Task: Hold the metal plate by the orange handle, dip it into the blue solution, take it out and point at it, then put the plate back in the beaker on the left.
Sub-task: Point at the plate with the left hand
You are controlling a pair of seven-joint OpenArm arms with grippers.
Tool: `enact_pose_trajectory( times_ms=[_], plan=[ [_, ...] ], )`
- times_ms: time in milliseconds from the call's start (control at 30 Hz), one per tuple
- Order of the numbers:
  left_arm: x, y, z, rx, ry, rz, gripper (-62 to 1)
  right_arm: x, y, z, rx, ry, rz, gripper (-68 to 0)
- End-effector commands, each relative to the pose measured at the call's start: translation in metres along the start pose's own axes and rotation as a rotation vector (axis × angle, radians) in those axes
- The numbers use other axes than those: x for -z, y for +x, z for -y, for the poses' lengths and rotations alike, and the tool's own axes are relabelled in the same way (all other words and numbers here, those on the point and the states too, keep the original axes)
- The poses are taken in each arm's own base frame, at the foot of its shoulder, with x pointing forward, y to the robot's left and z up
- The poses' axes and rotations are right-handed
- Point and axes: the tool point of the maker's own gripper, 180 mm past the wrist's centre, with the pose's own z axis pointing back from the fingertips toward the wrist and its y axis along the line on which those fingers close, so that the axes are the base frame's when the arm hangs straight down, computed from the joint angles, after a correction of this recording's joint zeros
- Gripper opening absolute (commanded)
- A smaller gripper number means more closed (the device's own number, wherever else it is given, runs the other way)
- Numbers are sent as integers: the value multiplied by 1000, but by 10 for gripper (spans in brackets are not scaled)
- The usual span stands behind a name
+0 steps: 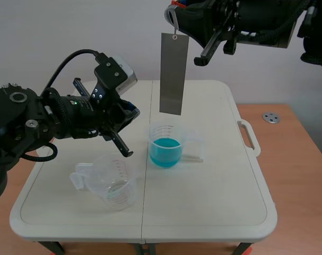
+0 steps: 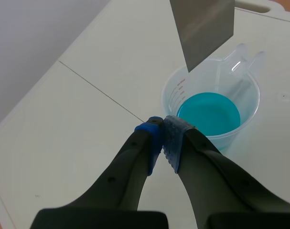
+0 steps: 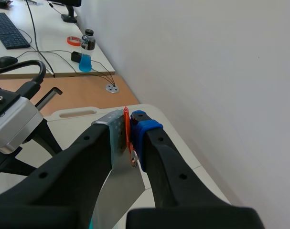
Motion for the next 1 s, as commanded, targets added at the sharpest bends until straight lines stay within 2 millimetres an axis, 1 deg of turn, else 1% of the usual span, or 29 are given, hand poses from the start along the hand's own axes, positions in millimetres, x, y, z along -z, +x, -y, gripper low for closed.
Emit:
enact_pose_trajectory(
  times_ms=[0, 333, 500, 600, 667, 767, 867, 967],
  plan=[
    [0, 8, -4, 14, 15, 21, -580, 1, 16, 7, -20, -9, 43, -662],
    [0, 7, -4, 12, 14, 16, -580, 1, 16, 7, -20, -9, 43, -662],
    [-1, -10, -4, 13, 14, -70, -580, 1, 15, 7, -20, -9, 40, -662],
    [-6, -14, -12, 3, 39, -71, -580, 1, 15, 7, -20, -9, 39, -662],
    [-12, -17, -26, -26, 95, -58, -580, 1, 15, 7, -20, -9, 39, -662],
    [-30, -19, -46, -43, 177, -23, -580, 1, 15, 7, -20, -9, 39, -662],
    [-53, -27, -61, -44, 233, -26, -580, 1, 15, 7, -20, -9, 39, -662],
    [-79, -38, -71, -41, 264, -38, -580, 1, 15, 7, -20, -9, 39, -662]
  ],
)
